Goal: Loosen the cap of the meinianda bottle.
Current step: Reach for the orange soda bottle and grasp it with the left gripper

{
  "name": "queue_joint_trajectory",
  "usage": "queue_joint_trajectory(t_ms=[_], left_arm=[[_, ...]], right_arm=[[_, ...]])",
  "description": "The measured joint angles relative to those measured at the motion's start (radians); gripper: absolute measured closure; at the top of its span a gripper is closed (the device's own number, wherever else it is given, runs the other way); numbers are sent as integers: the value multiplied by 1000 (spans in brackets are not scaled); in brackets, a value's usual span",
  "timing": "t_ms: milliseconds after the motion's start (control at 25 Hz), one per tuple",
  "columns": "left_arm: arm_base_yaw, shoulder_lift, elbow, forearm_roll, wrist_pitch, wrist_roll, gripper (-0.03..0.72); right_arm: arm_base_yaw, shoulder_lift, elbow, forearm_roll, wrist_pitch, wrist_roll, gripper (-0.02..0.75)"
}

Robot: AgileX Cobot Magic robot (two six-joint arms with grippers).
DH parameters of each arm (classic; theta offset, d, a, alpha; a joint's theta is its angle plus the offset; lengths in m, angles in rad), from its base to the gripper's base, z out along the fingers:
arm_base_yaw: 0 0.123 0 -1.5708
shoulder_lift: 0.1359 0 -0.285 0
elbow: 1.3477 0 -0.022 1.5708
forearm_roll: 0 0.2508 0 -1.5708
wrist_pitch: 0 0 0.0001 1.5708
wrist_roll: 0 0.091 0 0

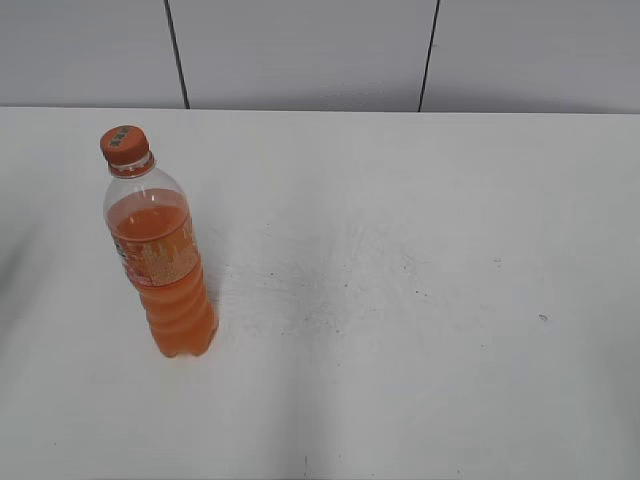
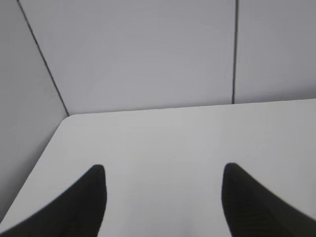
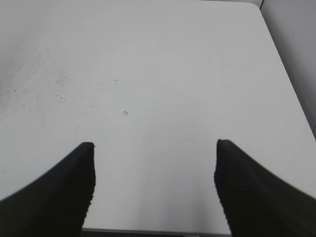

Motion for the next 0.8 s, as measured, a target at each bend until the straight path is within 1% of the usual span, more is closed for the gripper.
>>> queue_joint_trajectory(t_ms=[40,80,120,160,240,320,360,400,480,600,680,800], left_arm=[[19,16,0,23,-17,-26,235],[43,35,0,69,-41,-64,235],[66,55,0,123,-75,-117,235],[87,74,0,203,-115,-173,235],[146,133,0,390,-245,-331,235],[209,205,-8,636,-384,-473,235],[242,249,-16,755,-453,-534,235],[270,294,-29,844,-513,-577,235],[298,364,-56,1020,-591,-614,235],[307,444,-105,1224,-635,-633,237],[302,486,-123,1318,-648,-636,237],[269,536,-129,1412,-645,-631,216]], right_arm=[[0,0,0,0,0,0,174],[0,0,0,0,0,0,174],[0,0,0,0,0,0,174],[0,0,0,0,0,0,174],[0,0,0,0,0,0,174],[0,0,0,0,0,0,174],[0,0,0,0,0,0,174],[0,0,0,0,0,0,174],[0,0,0,0,0,0,174],[0,0,0,0,0,1,174],[0,0,0,0,0,1,174],[0,0,0,0,0,1,174]])
